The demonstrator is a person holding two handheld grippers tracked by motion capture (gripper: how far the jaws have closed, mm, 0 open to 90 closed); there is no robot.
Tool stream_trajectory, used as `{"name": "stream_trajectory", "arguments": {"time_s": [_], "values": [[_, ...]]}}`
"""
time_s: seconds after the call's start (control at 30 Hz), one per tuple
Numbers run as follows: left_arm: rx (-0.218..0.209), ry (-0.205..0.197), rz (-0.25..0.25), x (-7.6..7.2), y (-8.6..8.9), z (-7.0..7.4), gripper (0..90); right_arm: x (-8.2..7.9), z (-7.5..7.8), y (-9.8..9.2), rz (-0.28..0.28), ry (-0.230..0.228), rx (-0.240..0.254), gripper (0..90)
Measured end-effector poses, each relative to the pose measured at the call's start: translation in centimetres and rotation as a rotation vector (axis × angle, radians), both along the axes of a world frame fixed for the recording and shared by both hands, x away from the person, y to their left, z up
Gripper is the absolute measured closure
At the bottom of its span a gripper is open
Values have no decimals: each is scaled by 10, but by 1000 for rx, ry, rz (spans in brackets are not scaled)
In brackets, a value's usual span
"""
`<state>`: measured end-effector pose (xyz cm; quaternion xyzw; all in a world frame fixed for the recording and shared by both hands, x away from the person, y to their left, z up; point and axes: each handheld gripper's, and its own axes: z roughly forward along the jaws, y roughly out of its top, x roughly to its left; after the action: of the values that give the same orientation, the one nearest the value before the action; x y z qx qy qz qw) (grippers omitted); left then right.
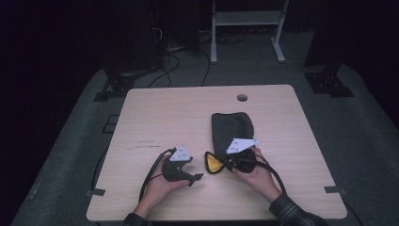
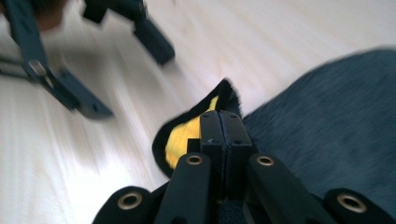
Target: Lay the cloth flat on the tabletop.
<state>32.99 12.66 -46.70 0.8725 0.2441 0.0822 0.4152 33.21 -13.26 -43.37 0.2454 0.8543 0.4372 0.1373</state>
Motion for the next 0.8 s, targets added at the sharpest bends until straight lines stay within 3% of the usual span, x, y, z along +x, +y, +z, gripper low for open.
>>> {"name": "stream_trajectory", "arguments": {"time_s": [0.27,0.43,0.5,0.63,0.7,0.77,0.8], "values": [[-53,-13,-15,-2,-9,10,192,4,46,-22,-33,-65,132,889],[-32,-32,-16,1,-21,10,216,5,55,-27,-37,-84,153,890],[-38,-30,-7,9,-22,9,252,3,56,-30,-35,-83,159,890],[-33,-32,-31,19,-27,10,446,3,57,-33,-31,-84,164,890],[-20,-31,-40,21,-28,9,592,3,57,-33,-28,-82,166,889],[-11,-12,-56,25,-29,9,799,2,56,-34,-20,-75,167,889],[-10,0,-47,27,-25,12,850,2,55,-34,-12,-72,165,889]]}}
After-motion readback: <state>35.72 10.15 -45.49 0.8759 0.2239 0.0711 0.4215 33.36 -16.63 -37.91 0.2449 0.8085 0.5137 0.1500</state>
